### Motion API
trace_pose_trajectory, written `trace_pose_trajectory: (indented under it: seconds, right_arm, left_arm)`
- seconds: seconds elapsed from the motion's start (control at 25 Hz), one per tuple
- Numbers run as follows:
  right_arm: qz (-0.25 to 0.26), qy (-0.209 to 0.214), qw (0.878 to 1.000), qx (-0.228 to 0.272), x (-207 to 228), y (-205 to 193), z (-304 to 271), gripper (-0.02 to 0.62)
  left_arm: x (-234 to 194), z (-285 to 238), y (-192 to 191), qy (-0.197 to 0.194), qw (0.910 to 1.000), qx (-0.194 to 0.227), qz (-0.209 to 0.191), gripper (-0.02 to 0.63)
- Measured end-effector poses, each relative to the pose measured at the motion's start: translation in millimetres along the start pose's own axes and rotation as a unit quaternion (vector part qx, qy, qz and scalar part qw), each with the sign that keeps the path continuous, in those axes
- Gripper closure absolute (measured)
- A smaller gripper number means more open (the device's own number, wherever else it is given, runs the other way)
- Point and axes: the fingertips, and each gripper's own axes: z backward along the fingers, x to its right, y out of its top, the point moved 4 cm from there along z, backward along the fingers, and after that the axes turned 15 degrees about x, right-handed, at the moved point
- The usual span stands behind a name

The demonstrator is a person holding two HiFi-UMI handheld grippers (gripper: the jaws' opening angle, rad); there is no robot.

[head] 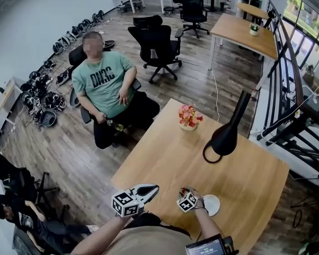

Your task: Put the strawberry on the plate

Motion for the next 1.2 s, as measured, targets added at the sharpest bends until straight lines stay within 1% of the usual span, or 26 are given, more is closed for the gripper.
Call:
trace_pose_trajectory:
  seconds: [0.08,0.16,0.28,0.48,0.64,0.8,0.84,0.88,1.0,1.08,1.2]
  right_arm:
    - [0.003,0.002,1.0,-0.01,0,-6,-9,0.479]
    - [0.009,-0.005,1.0,-0.023,1,-10,-14,0.479]
    - [0.003,-0.017,0.999,-0.042,3,-18,-14,0.479]
    - [-0.003,-0.025,0.999,-0.024,6,-13,-14,0.479]
    - [-0.018,-0.035,0.999,-0.026,6,-15,-15,0.479]
    - [0.006,-0.033,0.999,-0.027,2,-14,-18,0.479]
    - [0.011,-0.033,0.999,-0.026,2,-14,-18,0.468]
    - [0.015,-0.035,0.999,-0.024,3,-13,-18,0.44]
    - [0.025,-0.039,0.999,-0.024,7,-12,-23,0.44]
    - [0.016,-0.038,0.999,-0.033,6,-15,-26,0.44]
    - [-0.002,-0.049,0.998,-0.043,5,-20,-26,0.442]
  left_arm:
    - [-3,4,0,0.005,1.0,-0.001,0.0,0.601]
    - [-5,8,0,0.008,1.0,-0.002,0.002,0.601]
    - [-5,11,0,0.009,1.0,-0.004,0.003,0.601]
    - [-3,9,1,0.002,1.0,-0.007,0.001,0.601]
    - [-1,7,0,-0.008,0.9999,-0.01,-0.001,0.601]
    - [0,10,3,-0.016,0.9997,-0.016,-0.005,0.601]
    - [0,11,4,-0.017,0.9997,-0.017,-0.006,0.601]
    - [0,12,5,-0.018,0.9997,-0.018,-0.006,0.601]
    - [-2,15,5,-0.02,0.9995,-0.021,-0.009,0.601]
    - [-4,18,5,-0.021,0.9995,-0.023,-0.009,0.601]
    - [-8,22,5,-0.023,0.9994,-0.026,-0.009,0.601]
